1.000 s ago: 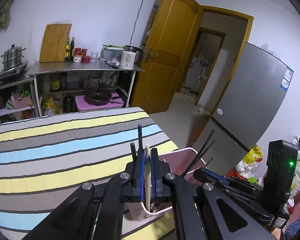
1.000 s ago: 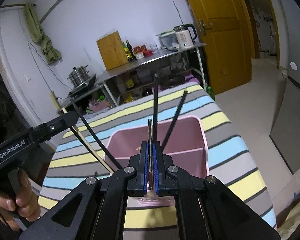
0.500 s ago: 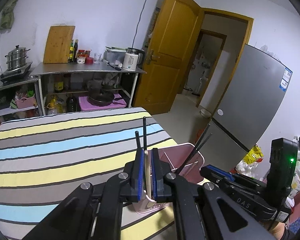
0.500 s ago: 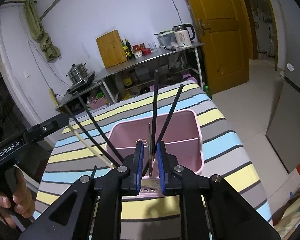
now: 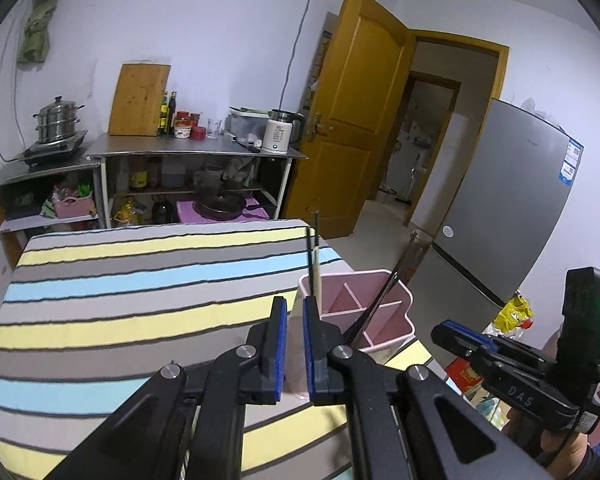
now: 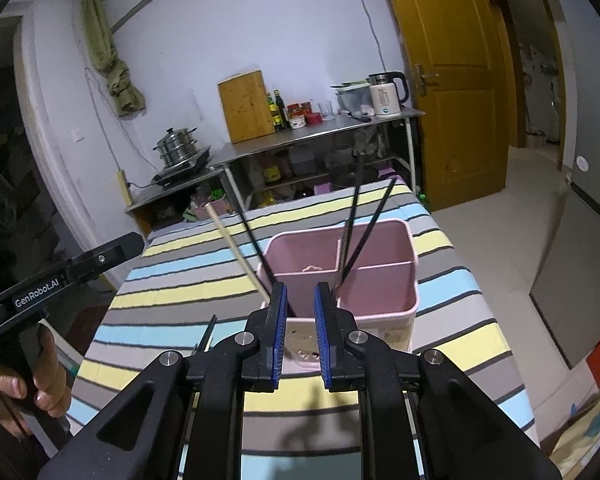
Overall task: Organize utensils
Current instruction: 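Move both open tools back down to the remaining chopsticks, then close the left tool on a thin metal chopstick while the right tool grasps a wooden chopstick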
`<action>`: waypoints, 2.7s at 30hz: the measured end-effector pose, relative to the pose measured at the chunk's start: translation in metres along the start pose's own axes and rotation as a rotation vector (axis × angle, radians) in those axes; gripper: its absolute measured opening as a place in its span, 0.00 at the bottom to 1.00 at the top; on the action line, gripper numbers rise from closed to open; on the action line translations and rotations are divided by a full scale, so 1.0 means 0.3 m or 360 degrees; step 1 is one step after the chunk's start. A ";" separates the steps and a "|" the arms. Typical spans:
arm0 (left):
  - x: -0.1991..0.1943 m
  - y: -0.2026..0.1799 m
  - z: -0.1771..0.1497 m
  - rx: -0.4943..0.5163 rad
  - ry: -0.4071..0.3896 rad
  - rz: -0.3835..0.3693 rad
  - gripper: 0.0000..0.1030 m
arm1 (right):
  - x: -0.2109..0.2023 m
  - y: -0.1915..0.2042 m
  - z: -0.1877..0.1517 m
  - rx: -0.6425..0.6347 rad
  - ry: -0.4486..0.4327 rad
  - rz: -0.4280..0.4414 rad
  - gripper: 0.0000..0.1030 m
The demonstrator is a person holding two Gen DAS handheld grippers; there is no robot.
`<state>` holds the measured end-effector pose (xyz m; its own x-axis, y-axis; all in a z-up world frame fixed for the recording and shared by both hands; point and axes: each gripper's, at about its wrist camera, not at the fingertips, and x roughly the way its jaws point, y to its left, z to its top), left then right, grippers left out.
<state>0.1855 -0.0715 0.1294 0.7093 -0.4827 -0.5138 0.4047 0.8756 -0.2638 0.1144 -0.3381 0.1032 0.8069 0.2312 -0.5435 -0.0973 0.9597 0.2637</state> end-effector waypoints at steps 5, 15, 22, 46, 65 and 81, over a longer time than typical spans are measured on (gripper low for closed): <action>-0.038 0.035 -0.069 0.0002 0.0012 0.0055 0.07 | -0.006 0.032 -0.044 -0.0027 0.0030 0.0038 0.14; -0.054 0.178 -0.268 -0.0095 0.0166 0.0169 0.07 | 0.046 0.087 -0.173 -0.0045 0.0192 0.0144 0.14; -0.035 0.267 -0.357 -0.0160 0.0259 0.0242 0.07 | 0.118 0.147 -0.241 -0.0091 0.0315 0.0196 0.14; 0.276 0.421 -0.473 -0.0204 0.0528 0.0361 0.15 | 0.296 0.206 -0.328 -0.0156 0.0531 0.0239 0.14; 0.279 0.428 -0.463 -0.0171 0.0524 0.0386 0.18 | 0.313 0.186 -0.345 -0.0140 0.0553 0.0244 0.14; 0.272 0.427 -0.482 -0.0123 0.0511 0.0442 0.22 | 0.330 0.212 -0.342 -0.0155 0.0563 0.0249 0.14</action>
<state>0.2117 0.0043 -0.0643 0.5649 -0.2078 -0.7986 0.1705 0.9763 -0.1335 0.1282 -0.2378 -0.0155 0.5294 0.4000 -0.7482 -0.2717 0.9154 0.2971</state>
